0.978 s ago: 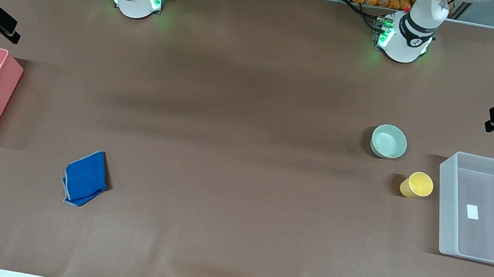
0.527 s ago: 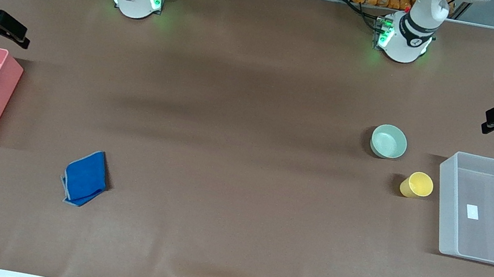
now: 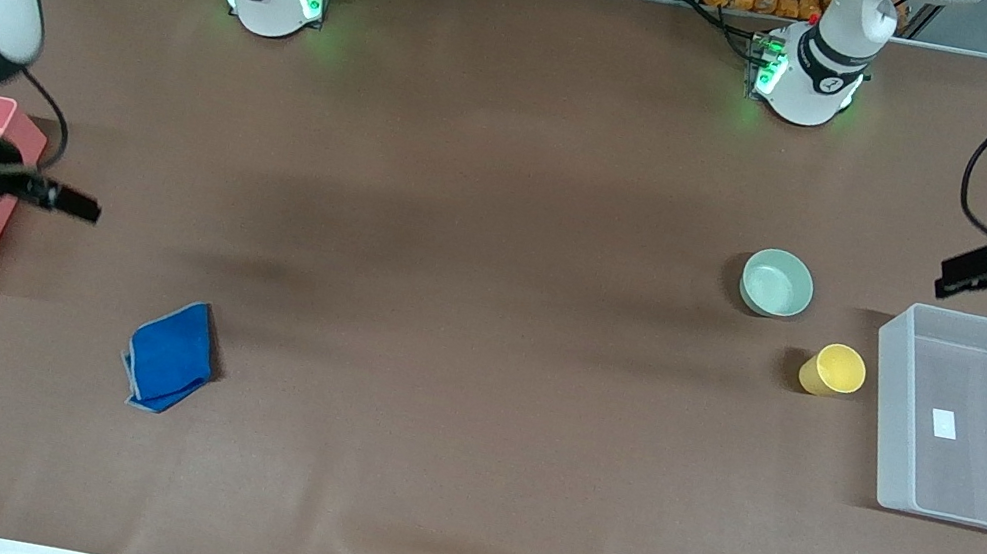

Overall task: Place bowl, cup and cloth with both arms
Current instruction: 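Reach the right gripper to the blue cloth while the left gripper reaches the yellow cup, then grasp the blue cloth with the right gripper while the left gripper grasps the cup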

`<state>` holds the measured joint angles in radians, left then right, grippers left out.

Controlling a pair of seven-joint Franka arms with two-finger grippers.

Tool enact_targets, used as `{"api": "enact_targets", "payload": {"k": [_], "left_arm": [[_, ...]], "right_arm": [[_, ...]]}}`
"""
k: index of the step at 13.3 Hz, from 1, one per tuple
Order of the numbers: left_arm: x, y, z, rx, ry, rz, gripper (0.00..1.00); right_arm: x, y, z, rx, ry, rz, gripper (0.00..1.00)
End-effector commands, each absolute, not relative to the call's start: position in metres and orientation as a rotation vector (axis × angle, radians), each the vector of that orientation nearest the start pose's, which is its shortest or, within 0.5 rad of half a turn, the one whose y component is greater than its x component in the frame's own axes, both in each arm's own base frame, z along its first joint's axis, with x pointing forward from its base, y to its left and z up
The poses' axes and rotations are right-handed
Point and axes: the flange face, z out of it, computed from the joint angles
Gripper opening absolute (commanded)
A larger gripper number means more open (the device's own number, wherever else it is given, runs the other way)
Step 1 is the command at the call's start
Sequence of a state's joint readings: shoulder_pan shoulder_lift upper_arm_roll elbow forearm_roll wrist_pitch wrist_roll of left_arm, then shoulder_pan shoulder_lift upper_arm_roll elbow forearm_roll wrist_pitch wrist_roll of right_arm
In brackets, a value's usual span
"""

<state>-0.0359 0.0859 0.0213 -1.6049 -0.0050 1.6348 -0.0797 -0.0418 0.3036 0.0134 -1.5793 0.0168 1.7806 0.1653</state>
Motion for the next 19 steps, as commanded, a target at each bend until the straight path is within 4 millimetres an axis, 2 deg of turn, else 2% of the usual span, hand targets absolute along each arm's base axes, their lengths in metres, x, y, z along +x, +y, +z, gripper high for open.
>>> {"api": "enact_targets", "payload": {"k": [1, 3, 6, 8, 9, 10, 12, 13, 14, 15, 16, 17, 19], "left_arm": [[0.608, 0.005, 0.528, -3.159, -0.127, 0.103, 1.0], [0.623, 0.007, 0.493, -3.159, -0.133, 0.137, 1.0], [0.636, 0.008, 0.444, -3.153, -0.141, 0.192, 1.0], [0.634, 0.012, 0.417, -3.152, -0.15, 0.175, 1.0], [0.63, 0.013, 0.398, -3.146, -0.148, 0.16, 1.0], [0.625, 0.014, 0.375, -3.144, -0.145, 0.133, 1.0], [0.614, 0.015, 0.333, -3.137, -0.133, 0.077, 1.0], [0.609, 0.017, 0.318, -3.124, -0.119, 0.06, 1.0], [0.603, 0.018, 0.306, -3.112, -0.101, 0.059, 1.0], [0.599, 0.019, 0.3, -3.105, -0.085, 0.068, 0.94], [0.595, 0.02, 0.294, -3.105, -0.073, 0.081, 0.84], [0.592, 0.02, 0.289, -3.104, -0.068, 0.086, 0.8], [0.586, 0.027, 0.282, -3.093, -0.062, 0.102, 0.72]], "right_arm": [[0.673, -0.014, 0.425, -3.096, 0.358, 0.009, 1.0], [0.693, -0.001, 0.397, -3.074, 0.404, -0.114, 1.0], [0.704, 0.03, 0.347, -3.061, 0.453, -0.105, 1.0], [0.71, 0.084, 0.327, -3.078, 0.303, -0.204, 1.0], [0.71, 0.101, 0.312, -3.104, 0.243, -0.206, 1.0], [0.712, 0.105, 0.298, -3.156, 0.167, -0.235, 1.0], [0.718, 0.108, 0.28, -3.222, 0.035, -0.363, 1.0], [0.719, 0.107, 0.271, -3.233, 0.011, -0.372, 1.0], [0.719, 0.107, 0.261, -3.234, 0.012, -0.364, 1.0], [0.727, 0.096, 0.257, -3.22, 0.04, -0.403, 1.0], [0.734, 0.083, 0.246, -3.21, 0.096, -0.416, 1.0], [0.738, 0.066, 0.235, -3.195, 0.243, -0.413, 1.0], [0.741, 0.06, 0.225, -3.164, 0.431, -0.409, 1.0]]}}
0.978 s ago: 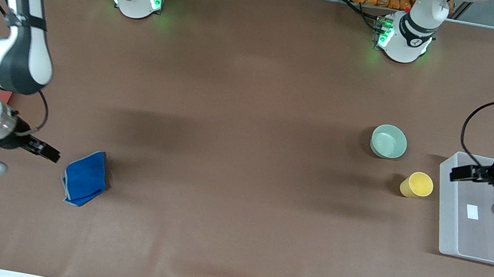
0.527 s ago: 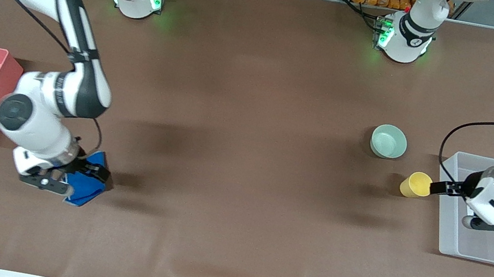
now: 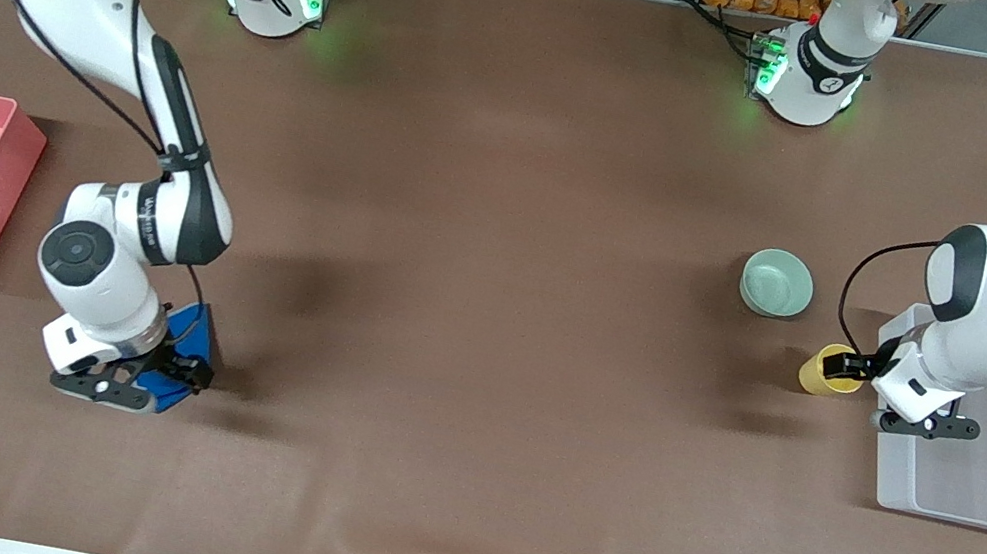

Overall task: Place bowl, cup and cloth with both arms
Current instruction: 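Grasp the blue cloth with the right gripper while the left gripper grasps the cup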

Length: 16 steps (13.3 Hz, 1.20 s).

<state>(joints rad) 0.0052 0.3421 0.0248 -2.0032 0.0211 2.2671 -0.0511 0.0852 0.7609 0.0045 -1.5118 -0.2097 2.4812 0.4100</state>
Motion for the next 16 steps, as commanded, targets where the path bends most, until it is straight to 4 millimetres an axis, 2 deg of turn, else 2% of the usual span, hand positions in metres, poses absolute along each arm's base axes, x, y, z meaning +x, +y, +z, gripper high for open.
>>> {"api": "enact_targets", "payload": {"k": [1, 3, 5, 6, 9, 10, 11, 13, 14, 15, 16], "left_arm": [[0.585, 0.034, 0.28, -3.093, -0.065, 0.106, 0.71], [0.582, 0.045, 0.276, -3.093, -0.033, 0.098, 0.71], [0.58, 0.046, 0.269, -3.094, -0.035, 0.075, 0.71], [0.58, 0.044, 0.263, -3.094, -0.032, 0.077, 0.67], [0.579, 0.042, 0.257, -3.094, -0.029, 0.088, 0.59], [0.579, 0.044, 0.255, -3.093, -0.026, 0.077, 0.54], [0.577, 0.044, 0.25, -3.094, -0.025, 0.067, 0.49], [0.576, 0.044, 0.246, -3.093, -0.023, 0.063, 0.41], [0.576, 0.043, 0.244, -3.093, -0.022, 0.058, 0.31], [0.576, 0.043, 0.241, -3.093, -0.019, 0.063, 0.16], [0.576, 0.043, 0.238, -3.094, -0.019, 0.06, 0.03]], "right_arm": [[0.741, 0.057, 0.224, -3.142, 0.528, -0.406, 1.0], [0.742, 0.045, 0.224, -3.067, 0.787, -0.394, 1.0], [0.741, 0.044, 0.222, -2.964, 0.989, -0.362, 1.0], [0.741, 0.044, 0.218, -2.915, 1.044, -0.328, 1.0], [0.739, 0.05, 0.206, -2.915, 1.048, -0.301, 1.0], [0.739, 0.048, 0.206, -2.906, 1.058, -0.305, 0.96], [0.739, 0.05, 0.204, -2.902, 1.061, -0.3, 0.85], [0.737, 0.048, 0.199, -2.904, 1.065, -0.295, 0.71], [0.736, 0.047, 0.196, -2.907, 1.066, -0.288, 0.58], [0.736, 0.049, 0.194, -2.909, 1.064, -0.284, 0.46], [0.736, 0.049, 0.193, -2.91, 1.064, -0.282, 0.39]]}}
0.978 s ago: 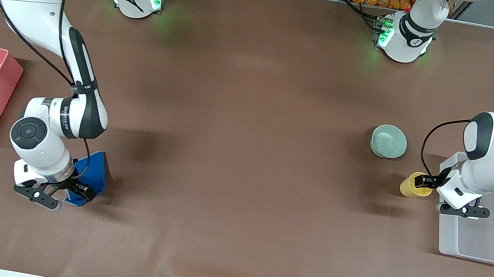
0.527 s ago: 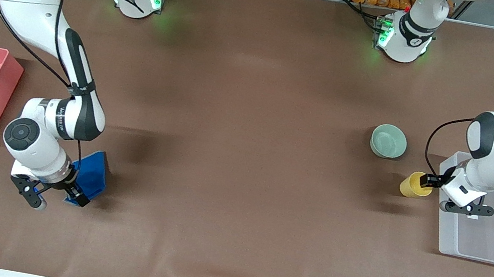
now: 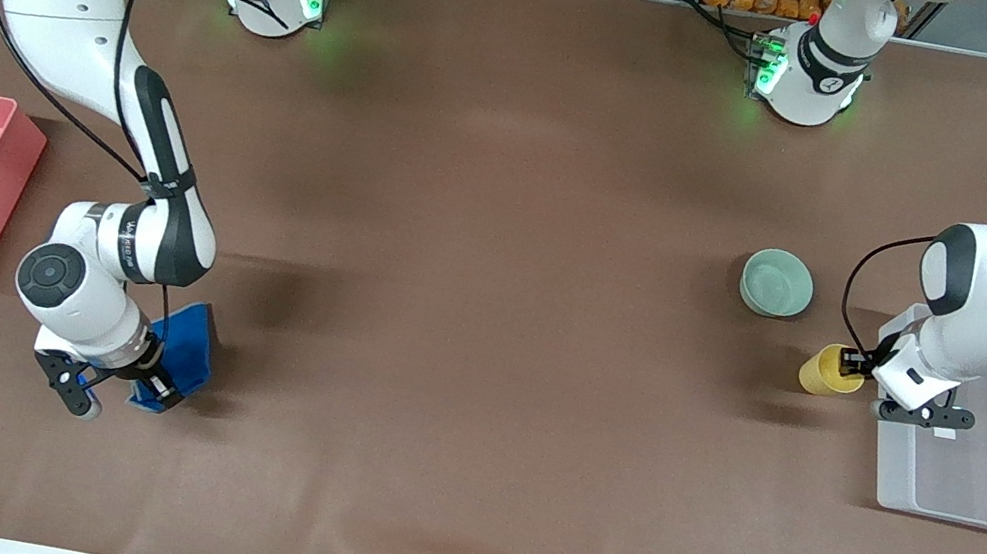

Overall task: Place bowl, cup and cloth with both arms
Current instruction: 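Lift the cloth toward the pink bin while the left gripper carries the cup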

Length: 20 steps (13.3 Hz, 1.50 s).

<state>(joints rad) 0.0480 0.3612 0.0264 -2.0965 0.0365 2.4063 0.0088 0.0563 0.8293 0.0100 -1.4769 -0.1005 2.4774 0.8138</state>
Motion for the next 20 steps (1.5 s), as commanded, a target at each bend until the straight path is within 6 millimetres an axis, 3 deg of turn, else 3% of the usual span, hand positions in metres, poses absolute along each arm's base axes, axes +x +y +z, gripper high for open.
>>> {"api": "enact_targets", "payload": {"k": [1, 4, 7, 9, 12, 13, 15, 19, 20], "left_arm": [[0.577, 0.043, 0.238, -3.094, -0.019, 0.058, 0.0], [0.583, 0.048, 0.264, -3.092, -0.044, 0.001, 0.0], [0.606, 0.074, 0.328, -3.081, -0.111, 0.005, 0.0], [0.63, 0.096, 0.386, -3.091, -0.137, 0.079, 0.0], [0.636, 0.14, 0.426, -3.162, -0.175, 0.041, 0.0], [0.633, 0.161, 0.431, -3.18, -0.161, 0.022, 0.0], [0.629, 0.193, 0.412, -3.2, -0.136, 0.05, 0.0], [0.657, 0.203, 0.355, -3.22, -0.161, 0.1, 0.0], [0.658, 0.208, 0.35, -3.211, -0.169, 0.105, 0.0]], "right_arm": [[0.735, 0.049, 0.189, -2.915, 1.06, -0.279, 0.34], [0.735, 0.049, 0.186, -2.918, 1.053, -0.28, 0.21], [0.735, 0.048, 0.186, -2.928, 1.037, -0.283, 0.0], [0.736, 0.049, 0.189, -2.931, 1.029, -0.291, 0.0], [0.74, 0.054, 0.208, -2.925, 1.015, -0.316, 0.0], [0.741, 0.055, 0.218, -2.923, 1.01, -0.327, 0.0], [0.739, 0.056, 0.246, -2.938, 1.018, -0.292, 0.0], [0.731, 0.06, 0.32, -2.962, 0.99, -0.258, 0.0], [0.728, 0.064, 0.338, -2.964, 0.982, -0.249, 0.0]]}}
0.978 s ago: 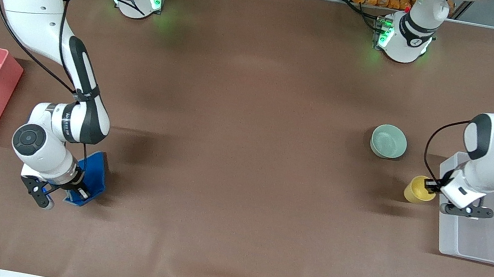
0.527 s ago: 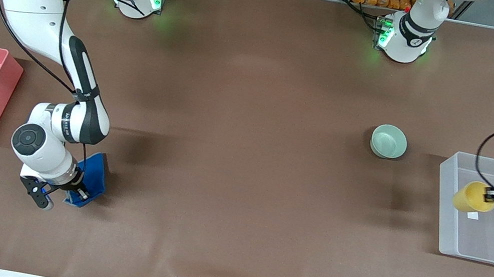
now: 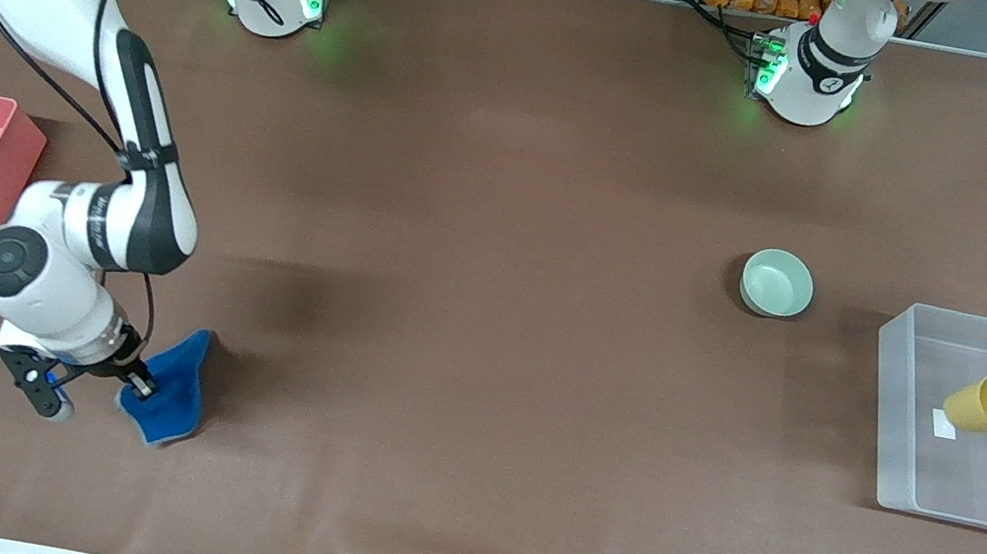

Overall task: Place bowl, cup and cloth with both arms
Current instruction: 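Lift the cloth toward the pink bin while the left gripper carries the cup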

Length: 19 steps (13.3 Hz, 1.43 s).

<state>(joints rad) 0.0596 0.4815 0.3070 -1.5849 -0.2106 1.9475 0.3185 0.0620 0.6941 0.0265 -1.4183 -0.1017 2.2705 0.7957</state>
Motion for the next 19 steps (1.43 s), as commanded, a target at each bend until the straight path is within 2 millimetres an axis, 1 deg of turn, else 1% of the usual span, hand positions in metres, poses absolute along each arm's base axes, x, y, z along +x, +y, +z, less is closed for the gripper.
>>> {"api": "enact_targets", "payload": {"k": [1, 2, 5, 7, 9, 12, 13, 14, 15, 16, 17, 18, 19], "left_arm": [[0.662, 0.209, 0.344, -3.206, -0.165, 0.106, 0.0], [0.666, 0.211, 0.337, -3.196, -0.161, 0.097, 0.0], [0.674, 0.213, 0.311, -3.173, -0.164, 0.054, 0.0], [0.679, 0.211, 0.295, -3.177, -0.177, 0.029, 0.0], [0.681, 0.21, 0.28, -3.168, -0.176, 0.024, 0.0], [0.686, 0.209, 0.261, -3.15, -0.17, -0.007, 0.0], [0.687, 0.209, 0.255, -3.144, -0.168, -0.014, 0.0], [0.687, 0.208, 0.254, -3.143, -0.166, -0.021, 0.0], [0.688, 0.207, 0.253, -3.141, -0.164, -0.027, 0.0], [0.689, 0.205, 0.253, -3.141, -0.162, -0.032, 0.01], [0.691, 0.204, 0.253, -3.139, -0.158, -0.038, 0.19], [0.692, 0.204, 0.254, -3.138, -0.154, -0.043, 0.37], [0.692, 0.203, 0.253, -3.138, -0.148, -0.039, 0.5]], "right_arm": [[0.725, 0.066, 0.351, -2.97, 0.968, -0.236, 0.0], [0.721, 0.064, 0.369, -2.988, 0.926, -0.232, 0.0], [0.709, 0.048, 0.408, -3.04, 0.845, -0.19, 0.0], [0.699, 0.027, 0.429, -3.084, 0.775, -0.131, 0.0], [0.687, -0.001, 0.449, -3.124, 0.689, -0.078, 0.0], [0.668, -0.046, 0.474, -3.162, 0.576, -0.01, 0.0], [0.659, -0.058, 0.48, -3.169, 0.553, 0.01, 0.0], [0.647, -0.066, 0.486, -3.173, 0.538, 0.02, 0.0], [0.633, -0.07, 0.49, -3.179, 0.512, 0.029, 0.0], [0.62, -0.07, 0.49, -3.185, 0.491, 0.047, 0.0], [0.609, -0.066, 0.489, -3.188, 0.479, 0.05, 0.0], [0.601, -0.065, 0.492, -3.189, 0.477, 0.035, 0.0], [0.591, -0.065, 0.497, -3.19, 0.477, 0.03, 0.0]]}}
